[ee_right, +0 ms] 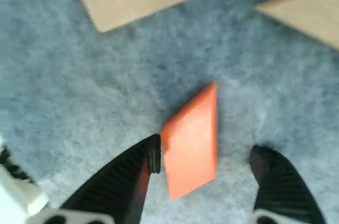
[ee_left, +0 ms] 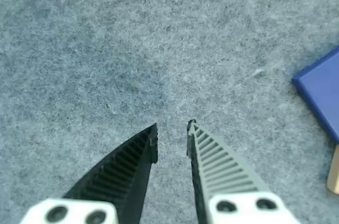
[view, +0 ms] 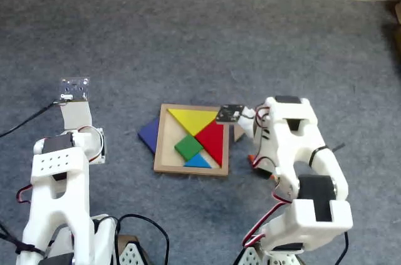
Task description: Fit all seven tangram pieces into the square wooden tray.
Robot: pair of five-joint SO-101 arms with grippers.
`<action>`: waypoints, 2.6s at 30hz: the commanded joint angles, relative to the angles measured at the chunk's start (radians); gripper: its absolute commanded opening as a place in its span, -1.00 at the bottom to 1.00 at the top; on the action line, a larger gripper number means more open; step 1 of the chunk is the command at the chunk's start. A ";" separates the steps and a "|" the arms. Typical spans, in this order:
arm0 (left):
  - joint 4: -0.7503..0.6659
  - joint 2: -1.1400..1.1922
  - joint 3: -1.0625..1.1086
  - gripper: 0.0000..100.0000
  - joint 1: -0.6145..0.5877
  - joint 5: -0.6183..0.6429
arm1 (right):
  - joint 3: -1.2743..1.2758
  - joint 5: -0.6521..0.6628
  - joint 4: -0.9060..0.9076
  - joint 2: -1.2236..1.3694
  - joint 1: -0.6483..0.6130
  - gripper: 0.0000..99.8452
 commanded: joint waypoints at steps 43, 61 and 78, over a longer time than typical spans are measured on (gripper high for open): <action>-0.029 -0.022 -0.002 -0.78 -0.044 0.009 | -0.294 0.209 -0.208 -0.229 -0.481 -0.99; -0.046 -0.022 -0.002 -0.78 -0.070 0.011 | -0.128 0.381 -0.493 -0.228 -0.743 -0.99; -0.046 -0.022 -0.002 -0.78 -0.085 0.011 | -0.134 0.210 -0.489 -0.203 -0.716 -0.52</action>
